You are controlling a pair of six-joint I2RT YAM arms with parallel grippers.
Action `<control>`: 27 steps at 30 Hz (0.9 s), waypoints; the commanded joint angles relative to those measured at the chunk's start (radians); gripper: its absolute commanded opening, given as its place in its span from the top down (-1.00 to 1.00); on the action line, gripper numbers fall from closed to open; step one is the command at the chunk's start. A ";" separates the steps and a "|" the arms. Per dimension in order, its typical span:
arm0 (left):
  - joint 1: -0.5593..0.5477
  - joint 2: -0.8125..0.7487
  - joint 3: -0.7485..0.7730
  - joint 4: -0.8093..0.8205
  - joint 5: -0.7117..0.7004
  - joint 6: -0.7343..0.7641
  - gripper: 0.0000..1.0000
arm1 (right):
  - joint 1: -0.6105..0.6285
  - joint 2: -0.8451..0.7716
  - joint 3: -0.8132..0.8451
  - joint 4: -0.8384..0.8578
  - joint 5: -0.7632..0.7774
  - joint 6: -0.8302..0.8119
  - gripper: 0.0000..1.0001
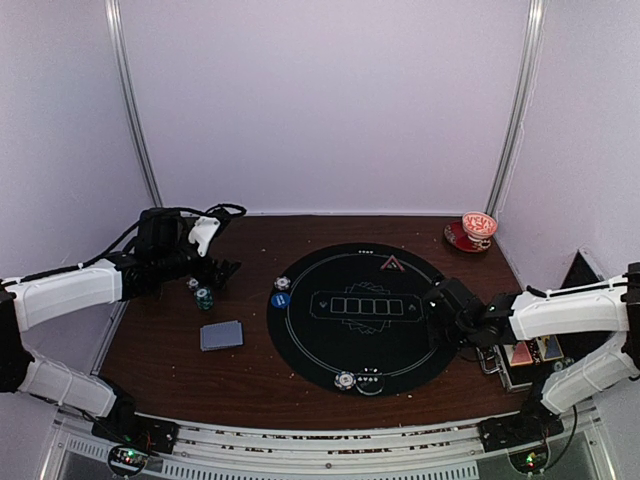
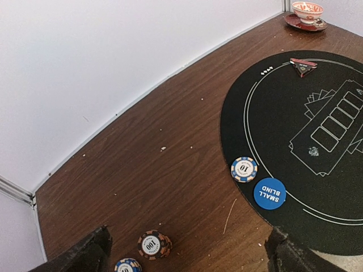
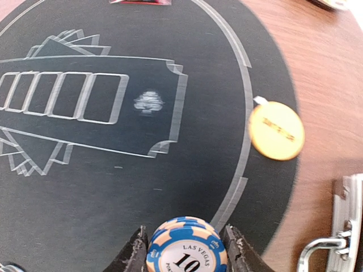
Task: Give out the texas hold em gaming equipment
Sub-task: Place the poker chips pile in the big blind area.
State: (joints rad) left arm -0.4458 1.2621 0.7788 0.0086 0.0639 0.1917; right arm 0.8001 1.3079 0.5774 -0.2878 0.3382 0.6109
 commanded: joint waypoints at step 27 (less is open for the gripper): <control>0.003 0.018 -0.012 0.070 0.005 -0.010 -0.96 | -0.223 0.050 -0.072 0.094 0.040 0.022 0.20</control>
State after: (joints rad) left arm -0.4458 1.2694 0.7742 0.0280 0.0639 0.1913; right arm 0.5888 1.3319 0.4965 -0.2157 0.3740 0.6361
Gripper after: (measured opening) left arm 0.978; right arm 0.413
